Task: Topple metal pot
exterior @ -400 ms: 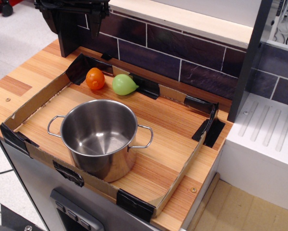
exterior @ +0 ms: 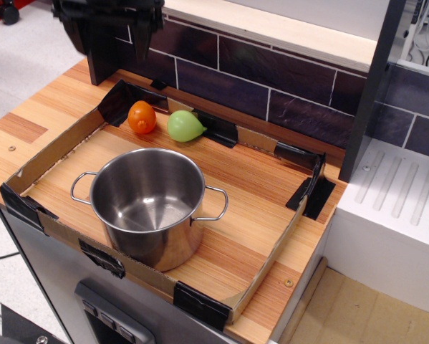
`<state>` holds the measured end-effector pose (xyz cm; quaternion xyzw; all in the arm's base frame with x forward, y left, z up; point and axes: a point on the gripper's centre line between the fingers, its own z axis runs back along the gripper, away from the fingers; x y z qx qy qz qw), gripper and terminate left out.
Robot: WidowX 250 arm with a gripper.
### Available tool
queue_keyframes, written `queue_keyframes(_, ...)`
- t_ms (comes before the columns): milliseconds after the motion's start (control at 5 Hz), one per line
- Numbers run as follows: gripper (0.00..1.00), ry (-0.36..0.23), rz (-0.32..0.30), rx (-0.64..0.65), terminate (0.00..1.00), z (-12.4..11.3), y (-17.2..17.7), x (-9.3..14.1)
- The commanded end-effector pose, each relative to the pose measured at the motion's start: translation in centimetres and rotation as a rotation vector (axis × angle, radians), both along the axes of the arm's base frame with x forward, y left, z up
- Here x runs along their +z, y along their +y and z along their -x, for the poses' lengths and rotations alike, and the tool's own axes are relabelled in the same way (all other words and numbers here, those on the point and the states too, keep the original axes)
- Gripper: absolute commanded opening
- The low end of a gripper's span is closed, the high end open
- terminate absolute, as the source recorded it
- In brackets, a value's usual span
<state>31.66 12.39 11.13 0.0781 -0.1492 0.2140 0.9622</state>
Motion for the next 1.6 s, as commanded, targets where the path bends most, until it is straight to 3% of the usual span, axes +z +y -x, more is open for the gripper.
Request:
queue_keyframes(0, 1.0, 0.06, 0.066, -0.137, 0.0, 2.2, -4.5, 4.9)
queue_keyframes(200, 1.0, 0.009, 0.078, -0.242, 0.0, 4.8, -8.3, 6.9)
queue_keyframes(400, 1.0, -0.043, 0.023, -0.441, 0.0, 7.4, -11.9, 6.7)
queue_keyframes(600, 1.0, -0.14, -0.176, -0.666, 0.0, 8.8, -14.9, 5.3)
queue_keyframes(800, 1.0, -0.137, -0.271, -0.697, 0.0, 8.4, -16.3, 3.5)
queue_keyframes(1000, 1.0, -0.146, -0.361, -0.797, 0.0, 8.9, -17.5, 1.5)
queue_keyframes(1200, 1.0, -0.155, -0.489, -0.956, 0.0, 9.6, -18.2, -1.1)
queue_keyframes(1400, 1.0, -0.141, -0.533, -1.007, 0.0, 9.9, -18.0, -3.4)
